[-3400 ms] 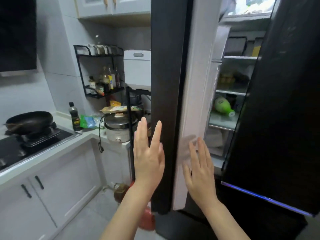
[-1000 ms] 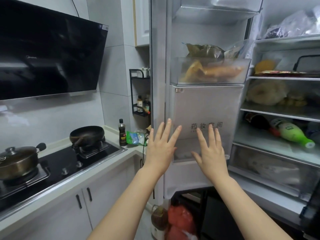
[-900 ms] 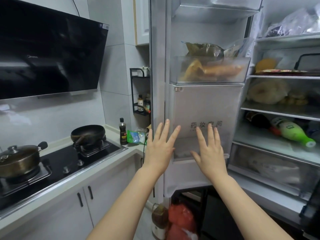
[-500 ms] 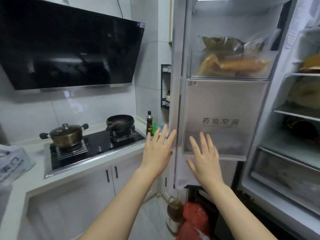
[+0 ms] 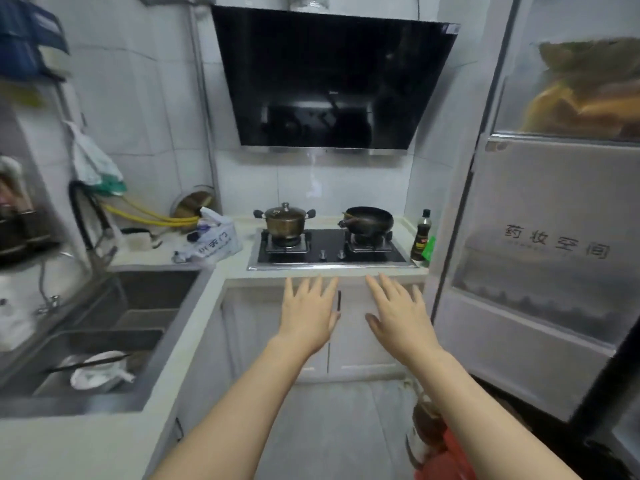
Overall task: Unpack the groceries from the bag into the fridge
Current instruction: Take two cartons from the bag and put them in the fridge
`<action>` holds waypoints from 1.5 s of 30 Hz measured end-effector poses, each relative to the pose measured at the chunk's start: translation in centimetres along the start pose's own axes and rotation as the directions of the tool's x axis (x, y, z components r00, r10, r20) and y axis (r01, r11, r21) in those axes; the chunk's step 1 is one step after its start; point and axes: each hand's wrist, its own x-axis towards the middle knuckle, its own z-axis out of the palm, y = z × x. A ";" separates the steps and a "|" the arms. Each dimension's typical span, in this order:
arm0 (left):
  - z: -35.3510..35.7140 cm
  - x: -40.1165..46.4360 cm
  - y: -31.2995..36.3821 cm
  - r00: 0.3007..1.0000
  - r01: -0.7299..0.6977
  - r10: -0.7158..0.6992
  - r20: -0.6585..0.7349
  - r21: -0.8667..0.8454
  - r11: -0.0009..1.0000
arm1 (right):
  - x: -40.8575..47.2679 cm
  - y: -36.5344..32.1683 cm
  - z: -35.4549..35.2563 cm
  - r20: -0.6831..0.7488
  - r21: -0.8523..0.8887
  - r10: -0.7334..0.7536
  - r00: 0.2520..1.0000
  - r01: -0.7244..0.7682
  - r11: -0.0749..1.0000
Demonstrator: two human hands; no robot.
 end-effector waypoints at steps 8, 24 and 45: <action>2.0 -6.2 -5.8 0.922 0.193 -0.216 0.322 0.103 0.976 | 1.4 -8.3 4.7 0.307 0.032 -0.202 0.930 0.202 0.979; 10.6 -16.3 -12.9 0.692 0.417 -0.323 0.646 0.007 0.909 | -3.3 -17.8 14.3 0.662 0.077 -0.242 0.710 0.257 0.963; 18.5 -18.6 -16.2 0.624 0.411 -0.181 0.760 -0.123 0.903 | -5.6 -19.0 20.8 0.804 0.094 -0.145 0.577 0.118 0.989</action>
